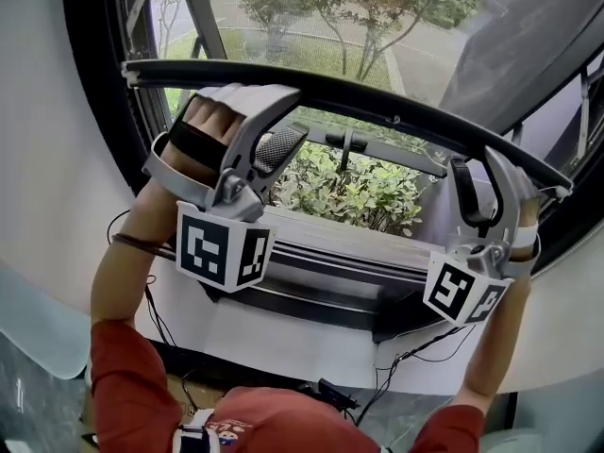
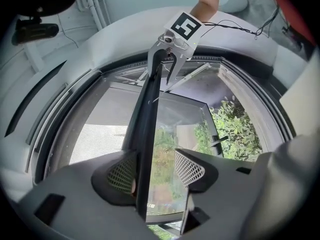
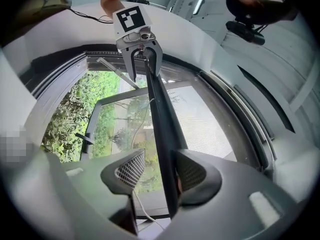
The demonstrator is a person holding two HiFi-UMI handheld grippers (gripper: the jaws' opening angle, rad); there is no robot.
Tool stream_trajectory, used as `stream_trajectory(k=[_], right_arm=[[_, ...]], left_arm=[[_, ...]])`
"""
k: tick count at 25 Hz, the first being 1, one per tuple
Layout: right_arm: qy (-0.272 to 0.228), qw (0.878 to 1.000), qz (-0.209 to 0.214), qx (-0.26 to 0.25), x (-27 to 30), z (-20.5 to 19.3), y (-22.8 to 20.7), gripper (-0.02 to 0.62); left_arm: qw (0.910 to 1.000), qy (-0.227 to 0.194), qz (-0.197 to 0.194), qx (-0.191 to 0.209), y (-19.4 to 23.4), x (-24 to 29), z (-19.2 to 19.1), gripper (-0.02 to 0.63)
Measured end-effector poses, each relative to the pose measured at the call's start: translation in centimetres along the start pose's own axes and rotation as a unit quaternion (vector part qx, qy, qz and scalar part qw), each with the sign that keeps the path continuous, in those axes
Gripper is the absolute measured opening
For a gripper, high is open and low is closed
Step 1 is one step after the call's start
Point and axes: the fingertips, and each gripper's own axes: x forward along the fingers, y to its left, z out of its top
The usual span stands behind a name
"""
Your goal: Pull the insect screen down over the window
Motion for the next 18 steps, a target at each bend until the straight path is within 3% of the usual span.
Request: stream_trajectory(k=[6,14,18], right_arm=[[-0.001,1.0,-0.011,-0.01,-2.4,-0.4,8.5,0.198],[-0.009,0.999,0.034,0.018,-4.9,-1.0,14.9,0.21],[-0.005,0.999,0.046,0.025,-5.2,-1.1,15.5,0.212]], left_arm=[[0.9997,-0.007,0.018,-0.013,-9.2,-1.1,-1.2,0.222],[0.9997,-0.007,-0.011,-0.022,-15.7,-2.2,-1.2,0.227],[0.9992,-0.008,-0.027,-0.028,-16.5,-2.4,-1.2,0.227]])
